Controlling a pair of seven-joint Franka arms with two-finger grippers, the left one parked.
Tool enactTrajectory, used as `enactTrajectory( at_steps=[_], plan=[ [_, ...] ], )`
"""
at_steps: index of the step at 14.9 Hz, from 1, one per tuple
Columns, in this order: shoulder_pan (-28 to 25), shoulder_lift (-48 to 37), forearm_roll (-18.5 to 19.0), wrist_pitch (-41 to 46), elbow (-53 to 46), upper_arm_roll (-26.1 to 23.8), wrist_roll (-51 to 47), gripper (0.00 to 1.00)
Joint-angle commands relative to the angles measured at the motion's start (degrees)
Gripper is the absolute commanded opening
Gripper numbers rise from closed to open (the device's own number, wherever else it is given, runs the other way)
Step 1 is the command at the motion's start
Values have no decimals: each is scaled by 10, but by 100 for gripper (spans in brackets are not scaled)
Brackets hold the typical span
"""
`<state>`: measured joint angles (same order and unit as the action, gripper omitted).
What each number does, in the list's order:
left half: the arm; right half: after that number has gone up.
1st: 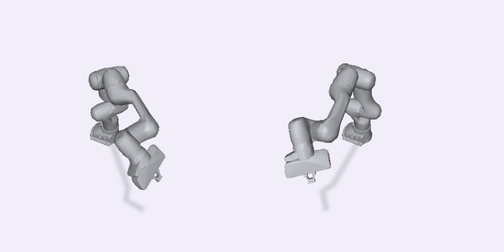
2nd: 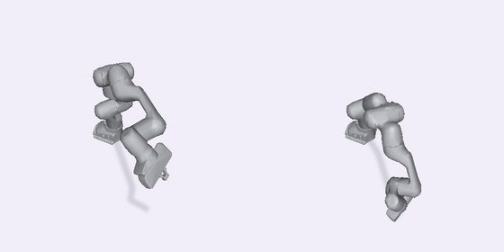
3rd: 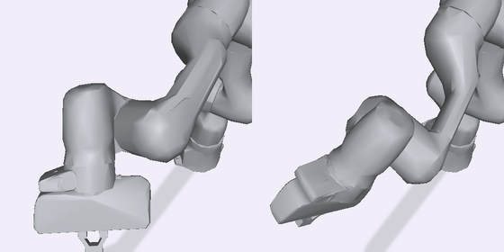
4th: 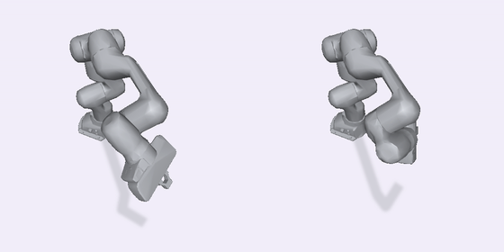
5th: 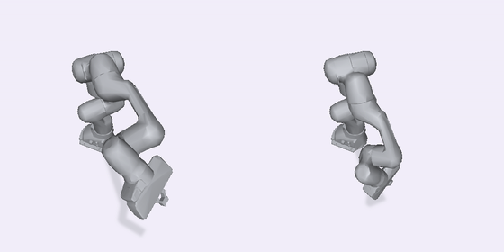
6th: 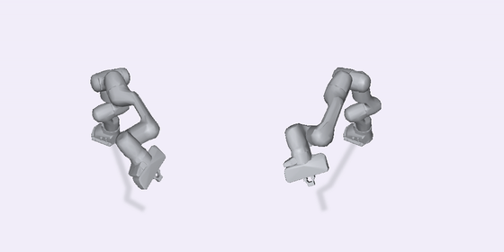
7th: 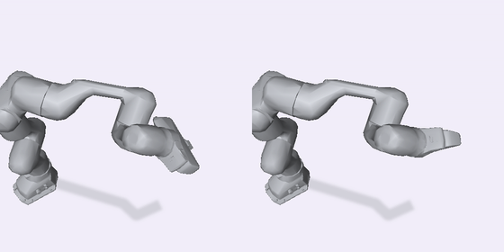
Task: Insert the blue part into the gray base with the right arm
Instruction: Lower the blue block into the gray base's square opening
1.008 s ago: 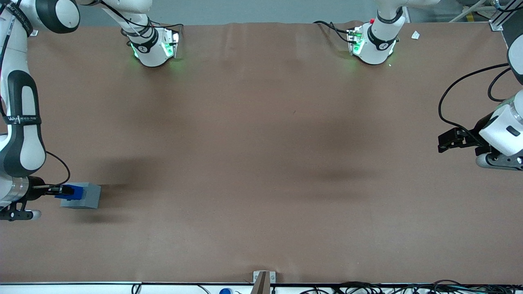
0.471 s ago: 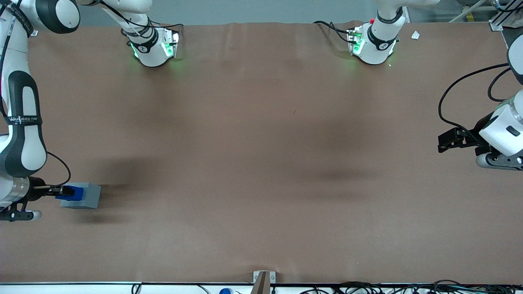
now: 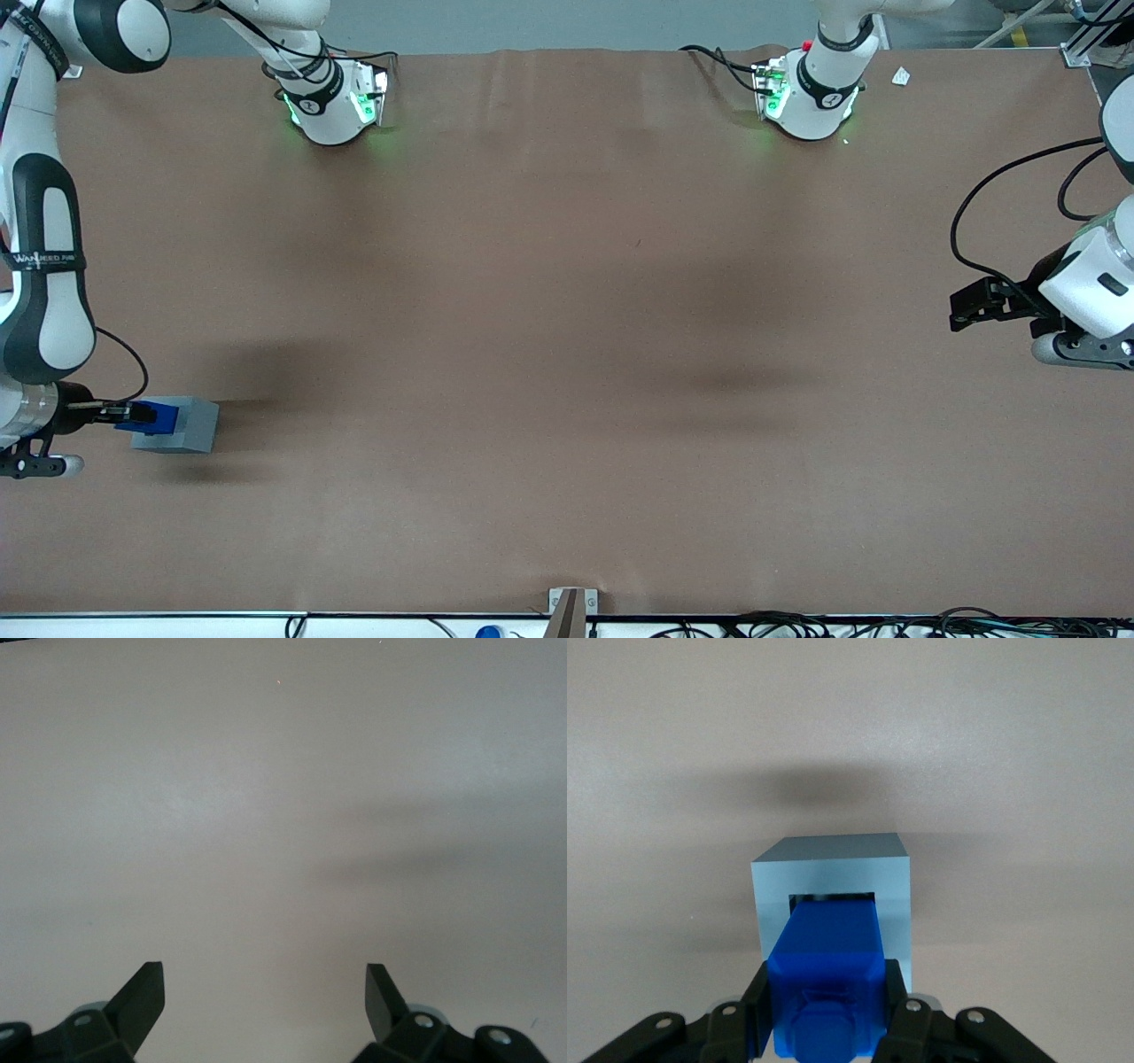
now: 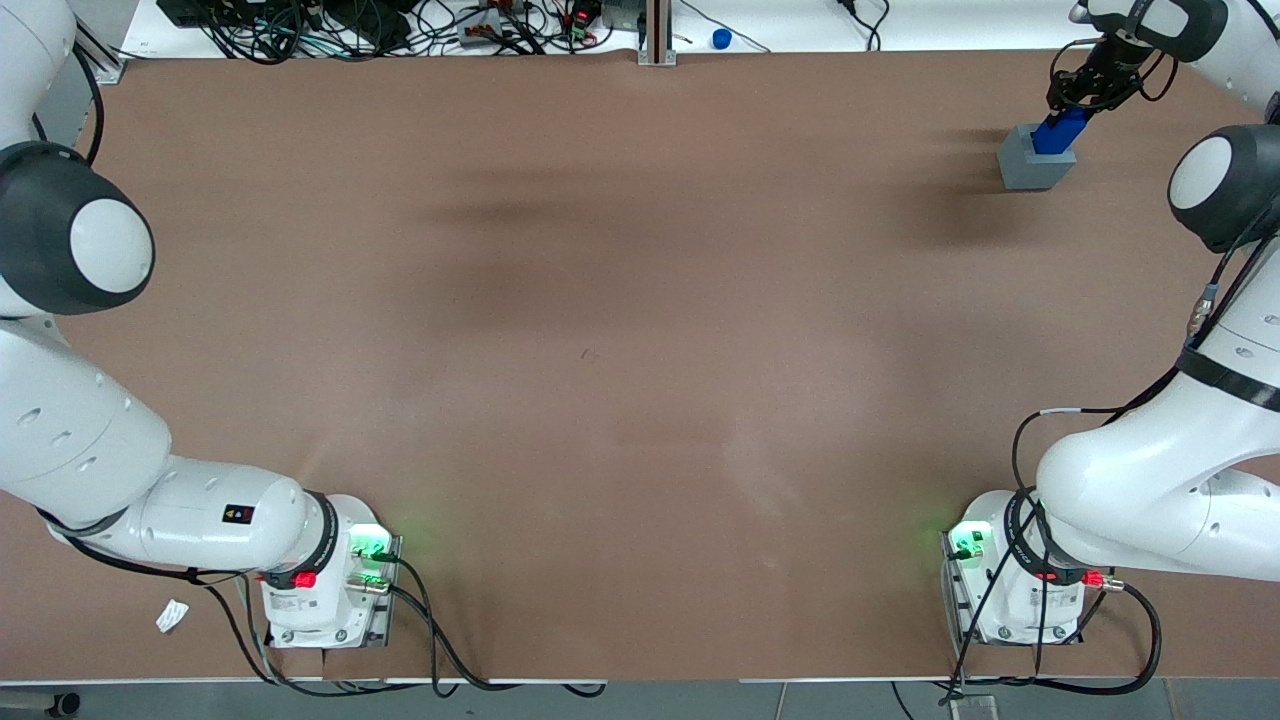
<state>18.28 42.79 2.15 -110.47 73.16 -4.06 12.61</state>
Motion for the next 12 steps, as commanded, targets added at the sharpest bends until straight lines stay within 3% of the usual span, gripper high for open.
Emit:
enactTrajectory(
  at_steps=[1,8,9,10,12],
  plan=[
    [6,6,-5,-9,3,-7,0,0],
    [3,12,-7,-26,4,-7,-6,4],
    [3,12,-7,-26,3,-7,-7,26],
    [8,12,-10,-28,3,-9,-7,77],
    [18,7,-41,-24,3,-10,-1,100]
  ],
)
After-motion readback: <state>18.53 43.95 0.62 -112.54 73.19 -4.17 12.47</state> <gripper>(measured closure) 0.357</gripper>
